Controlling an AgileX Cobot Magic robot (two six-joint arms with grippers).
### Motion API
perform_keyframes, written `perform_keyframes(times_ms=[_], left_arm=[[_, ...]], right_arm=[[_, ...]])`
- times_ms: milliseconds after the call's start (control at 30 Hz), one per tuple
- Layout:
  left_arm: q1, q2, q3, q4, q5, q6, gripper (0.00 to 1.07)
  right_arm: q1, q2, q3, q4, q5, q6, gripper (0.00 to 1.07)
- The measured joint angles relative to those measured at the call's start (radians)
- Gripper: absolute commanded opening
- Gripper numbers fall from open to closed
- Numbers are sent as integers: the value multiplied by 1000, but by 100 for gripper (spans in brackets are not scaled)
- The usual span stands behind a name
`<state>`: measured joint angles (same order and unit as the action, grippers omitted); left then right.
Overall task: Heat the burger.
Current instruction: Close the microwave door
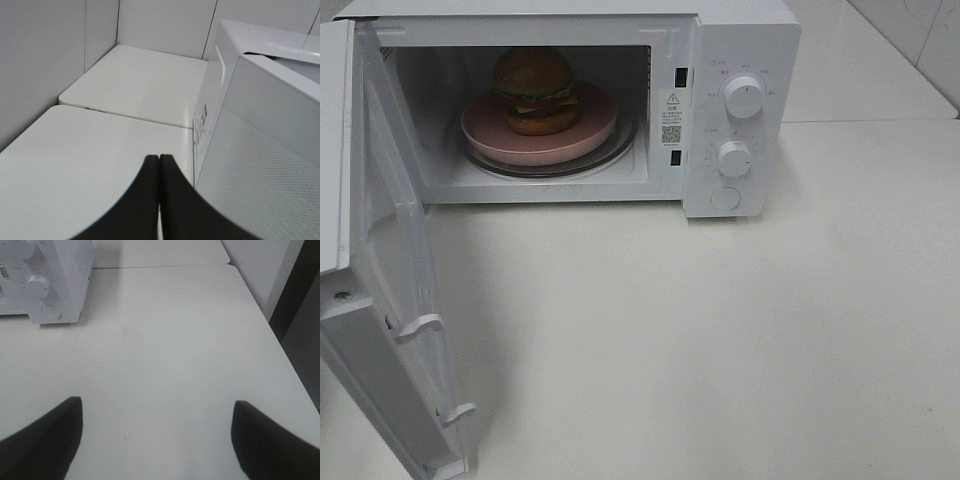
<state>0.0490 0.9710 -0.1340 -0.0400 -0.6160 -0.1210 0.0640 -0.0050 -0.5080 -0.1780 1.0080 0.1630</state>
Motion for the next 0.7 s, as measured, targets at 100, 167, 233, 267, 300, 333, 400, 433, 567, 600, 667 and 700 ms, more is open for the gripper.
perform_keyframes(times_ms=[100, 167, 233, 267, 300, 333, 400, 433, 567, 600, 667, 700], left_arm=[[0, 83, 2, 62, -75, -50, 0], [0, 176, 2, 152, -169, -96, 0], [0, 232, 2, 208, -233, -117, 0], [0, 262, 1, 236, -266, -127, 0], [0, 262, 1, 236, -266, -127, 0], [0, 313, 1, 279, -314, -145, 0], [0, 358, 1, 314, -341, -160, 0], [-4, 380, 1, 327, -356, -165, 0], [-44, 448, 1, 356, -416, -161, 0], [-60, 465, 0, 357, -431, -151, 0], [-91, 494, 0, 356, -449, -126, 0], [-103, 511, 0, 350, -456, -119, 0]], right_arm=[[0, 0, 0, 0, 0, 0, 76], [0, 0, 0, 0, 0, 0, 76], [0, 0, 0, 0, 0, 0, 76], [0, 0, 0, 0, 0, 0, 76], [0, 0, 0, 0, 0, 0, 76], [0, 0, 0, 0, 0, 0, 76], [0, 0, 0, 0, 0, 0, 76], [0, 0, 0, 0, 0, 0, 76], [0, 0, 0, 0, 0, 0, 76], [0, 0, 0, 0, 0, 0, 76], [0, 0, 0, 0, 0, 0, 76], [0, 0, 0, 0, 0, 0, 76]])
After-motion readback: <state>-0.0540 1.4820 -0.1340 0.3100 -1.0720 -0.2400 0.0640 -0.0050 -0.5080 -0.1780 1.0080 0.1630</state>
